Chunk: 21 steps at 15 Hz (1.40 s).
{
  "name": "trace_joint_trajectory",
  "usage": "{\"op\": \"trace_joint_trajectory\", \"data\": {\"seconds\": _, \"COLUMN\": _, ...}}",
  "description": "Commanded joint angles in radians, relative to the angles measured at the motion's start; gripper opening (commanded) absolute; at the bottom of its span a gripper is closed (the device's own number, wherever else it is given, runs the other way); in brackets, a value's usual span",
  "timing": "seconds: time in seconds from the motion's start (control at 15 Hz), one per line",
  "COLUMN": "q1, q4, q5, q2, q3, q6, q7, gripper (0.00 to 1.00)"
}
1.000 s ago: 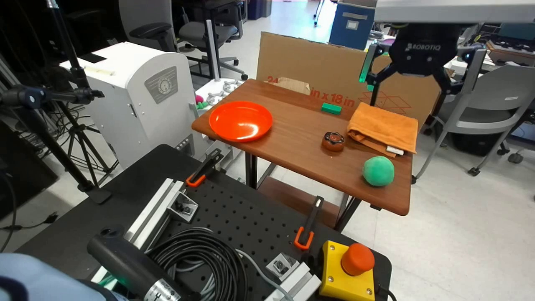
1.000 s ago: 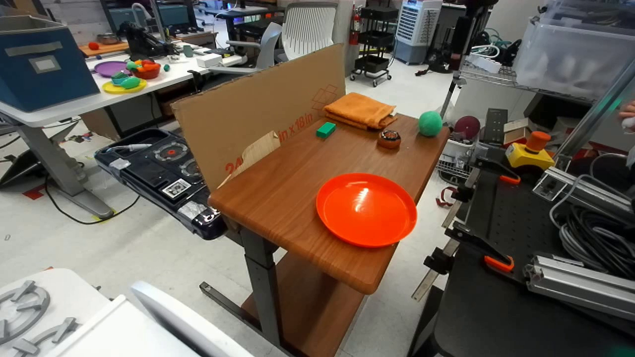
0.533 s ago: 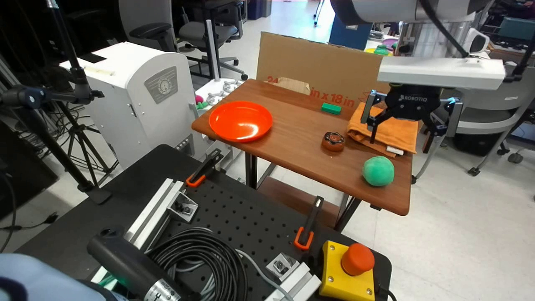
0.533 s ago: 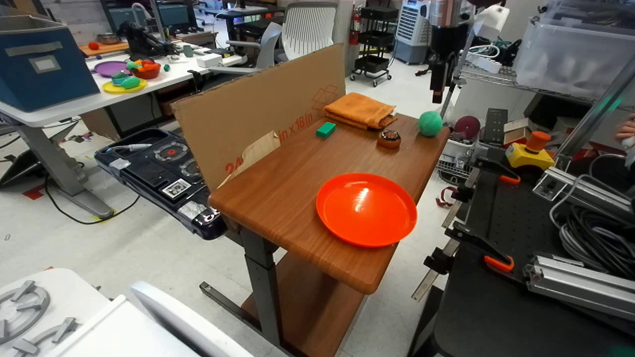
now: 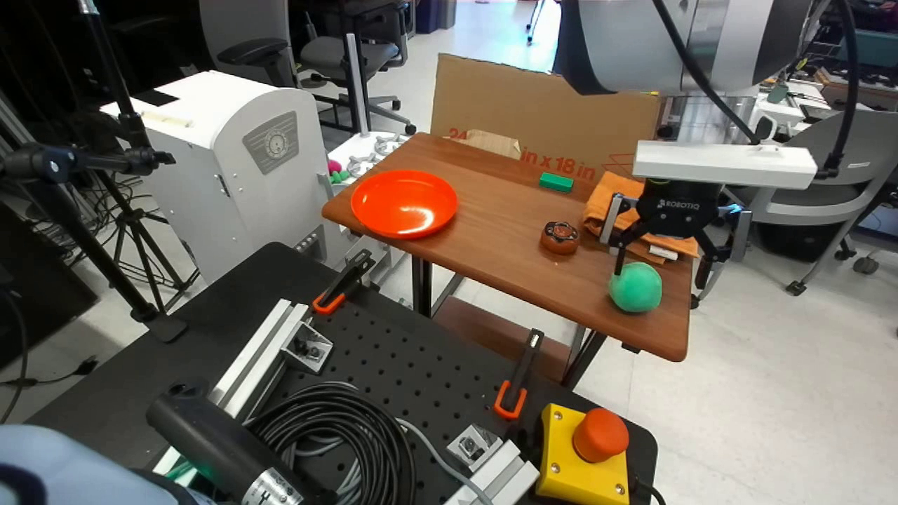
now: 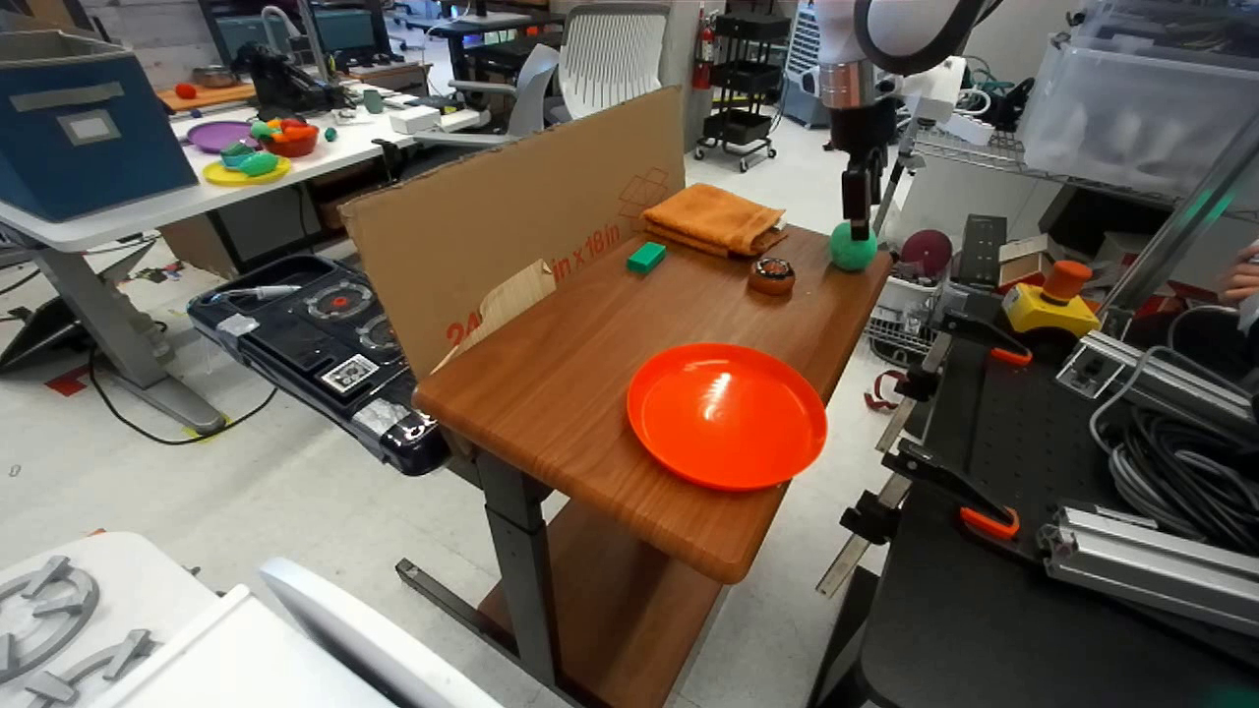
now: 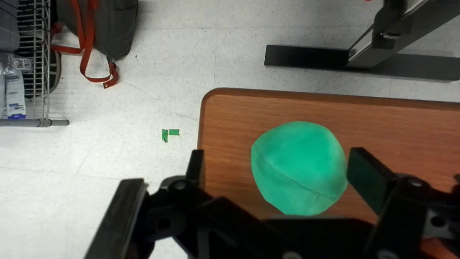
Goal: Put the green plushy ball on the orange plate
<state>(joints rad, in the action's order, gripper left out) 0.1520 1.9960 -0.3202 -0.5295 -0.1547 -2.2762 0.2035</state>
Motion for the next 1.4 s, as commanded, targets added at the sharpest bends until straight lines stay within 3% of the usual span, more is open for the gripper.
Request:
{"op": "trace_joint_trajectory", "data": {"seconds": 0.0, "q1": -0.009, "q4": -0.071, "q5": -0.015, "q2": -0.061, "q3": 0.011, "q6": 0.077, "q7": 0.031, "gripper": 1.00}}
{"op": "trace_joint_trajectory", "data": {"seconds": 0.13, "q1": -0.015, "q4": -0.100, "q5": -0.018, "q2": -0.092, "q3": 0.011, "q6": 0.108, "q7": 0.026, "gripper": 1.00}}
{"op": "trace_joint_trajectory", "data": {"seconds": 0.2, "q1": -0.018, "q4": -0.119, "q5": -0.019, "q2": -0.110, "q3": 0.009, "q6": 0.125, "q7": 0.022, "gripper": 0.84}}
{"op": "trace_joint_trajectory", "data": {"seconds": 0.27, "q1": -0.022, "q4": -0.134, "q5": -0.021, "q2": -0.126, "q3": 0.008, "q6": 0.138, "q7": 0.018, "gripper": 0.74}}
{"op": "trace_joint_trajectory", "data": {"seconds": 0.53, "q1": -0.048, "q4": -0.153, "q5": -0.068, "q2": -0.151, "q3": 0.002, "q6": 0.156, "q7": 0.008, "gripper": 0.42}}
{"op": "trace_joint_trajectory", "data": {"seconds": 0.93, "q1": -0.162, "q4": 0.099, "q5": -0.178, "q2": 0.074, "q3": 0.037, "q6": 0.048, "q7": -0.080, "gripper": 0.04}}
{"op": "trace_joint_trajectory", "data": {"seconds": 1.33, "q1": -0.232, "q4": 0.371, "q5": -0.080, "q2": 0.311, "q3": 0.195, "q6": -0.096, "q7": -0.076, "gripper": 0.06}}
